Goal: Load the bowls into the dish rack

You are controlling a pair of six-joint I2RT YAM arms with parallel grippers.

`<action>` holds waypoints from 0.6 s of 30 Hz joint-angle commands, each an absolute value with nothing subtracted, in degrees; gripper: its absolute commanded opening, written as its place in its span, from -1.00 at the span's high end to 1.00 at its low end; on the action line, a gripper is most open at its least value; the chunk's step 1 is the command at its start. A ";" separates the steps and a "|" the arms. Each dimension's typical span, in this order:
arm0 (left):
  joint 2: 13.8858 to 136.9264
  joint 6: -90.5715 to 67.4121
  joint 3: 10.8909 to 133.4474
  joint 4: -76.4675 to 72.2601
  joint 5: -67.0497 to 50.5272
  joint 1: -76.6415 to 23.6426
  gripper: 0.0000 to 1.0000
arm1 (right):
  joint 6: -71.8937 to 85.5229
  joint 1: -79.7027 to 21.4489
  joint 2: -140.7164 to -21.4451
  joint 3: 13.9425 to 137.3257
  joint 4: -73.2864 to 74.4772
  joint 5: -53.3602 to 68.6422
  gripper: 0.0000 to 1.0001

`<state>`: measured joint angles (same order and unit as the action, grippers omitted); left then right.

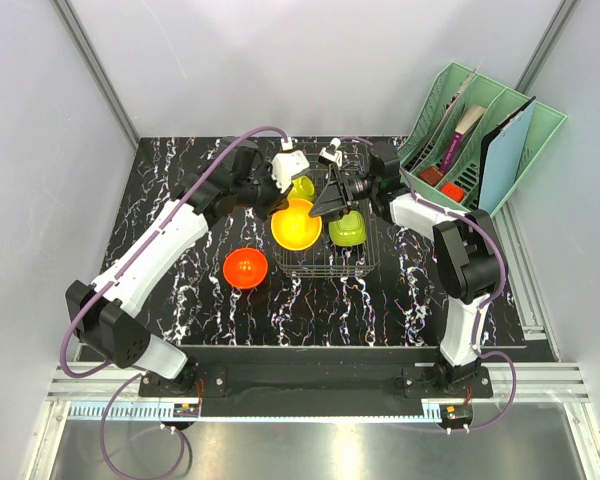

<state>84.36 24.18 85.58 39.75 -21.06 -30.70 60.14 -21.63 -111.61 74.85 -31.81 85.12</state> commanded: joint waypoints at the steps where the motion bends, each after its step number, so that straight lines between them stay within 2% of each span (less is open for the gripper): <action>1: 82.88 24.34 87.28 36.12 -21.18 -30.85 1.00 | 59.68 -21.97 -108.63 75.15 -34.10 96.94 0.03; 2: 83.05 24.26 87.36 36.12 -21.27 -30.76 1.00 | 59.68 -21.97 -108.63 75.15 -34.10 96.94 0.13; 3: 83.06 24.26 87.36 36.12 -21.18 -30.85 1.00 | 59.76 -22.06 -108.55 75.23 -34.10 96.94 0.32; 5: 83.32 24.26 87.45 36.12 -21.44 -30.85 1.00 | 59.59 -21.97 -108.55 75.06 -34.01 96.94 0.50; 6: 83.23 24.26 87.54 36.12 -21.36 -30.76 1.00 | 59.50 -21.97 -108.46 75.06 -33.93 96.94 0.69; 10: 83.50 24.17 87.45 36.12 -21.45 -30.85 1.00 | 59.33 -21.97 -108.54 75.06 -33.93 96.94 1.00; 12: 83.58 24.17 87.54 36.12 -21.27 -30.85 0.86 | 59.24 -21.97 -108.54 75.15 -33.93 96.94 1.00; 13: 83.58 24.17 87.54 36.12 -21.36 -30.76 0.47 | 59.06 -21.97 -108.54 75.15 -33.93 96.86 1.00; 15: 83.58 24.08 87.63 36.12 -21.36 -30.85 0.08 | 58.89 -21.97 -108.72 75.15 -33.93 96.86 1.00; 16: 83.50 24.08 87.63 36.12 -21.44 -30.76 -0.26 | 58.80 -21.97 -108.63 75.15 -33.93 96.68 1.00; 18: 83.41 23.73 87.71 36.12 -21.36 -30.85 -0.64 | 58.62 -21.97 -108.72 75.15 -33.84 96.51 1.00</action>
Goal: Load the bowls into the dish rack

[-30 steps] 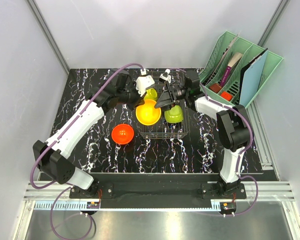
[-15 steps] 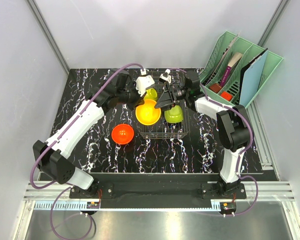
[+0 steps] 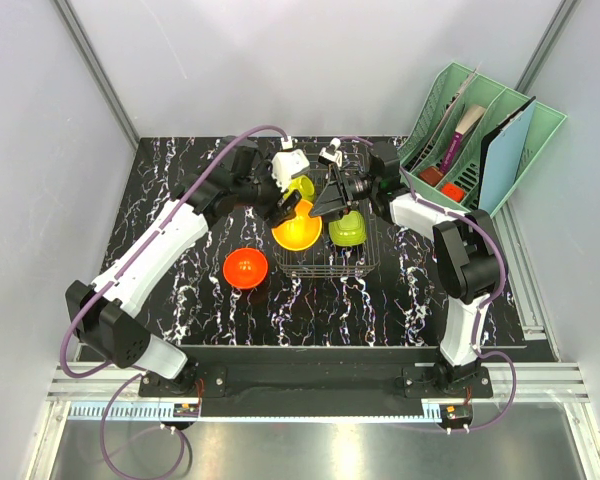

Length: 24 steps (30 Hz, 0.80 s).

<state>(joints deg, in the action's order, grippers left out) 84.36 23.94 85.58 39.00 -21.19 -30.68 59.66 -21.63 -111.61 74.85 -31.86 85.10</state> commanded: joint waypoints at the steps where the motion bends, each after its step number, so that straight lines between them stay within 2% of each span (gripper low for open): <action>1: 83.32 23.82 87.80 36.12 -21.27 -30.76 -0.79 | 58.54 -21.97 -108.63 75.23 -33.84 96.24 1.00; 5: 83.06 23.38 88.07 36.04 -20.75 -30.76 -0.90 | 58.10 -21.54 -108.46 75.23 -33.75 94.49 1.00; 12: 82.71 23.12 88.94 35.95 -19.07 -30.06 -0.94 | 53.99 -19.96 -107.84 75.85 -30.33 90.18 1.00; 14: 83.05 22.50 89.73 35.60 -17.94 -29.71 -0.98 | 48.81 -19.51 -107.06 77.25 -21.05 87.64 1.00; 15: 83.14 21.54 90.00 35.25 -17.67 -29.53 -0.98 | 37.03 -18.99 -106.70 78.39 -14.13 86.06 1.00; 16: 83.32 21.10 90.26 34.98 -16.53 -29.44 -0.98 | 29.52 -18.90 -106.26 81.79 4.38 80.48 1.00; 18: 83.67 20.04 90.88 34.28 -15.65 -28.92 -0.98 | 11.36 -19.24 -105.12 85.50 20.24 68.72 1.00; 24: 83.76 19.25 90.97 33.05 -11.09 -27.86 -0.98 | 6.87 -19.16 -102.66 85.51 24.25 52.87 1.00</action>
<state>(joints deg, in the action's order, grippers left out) 84.36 20.86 88.99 36.80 -16.19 -28.62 19.49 -19.18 -107.44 82.83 13.28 67.33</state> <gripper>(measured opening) 0.987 0.723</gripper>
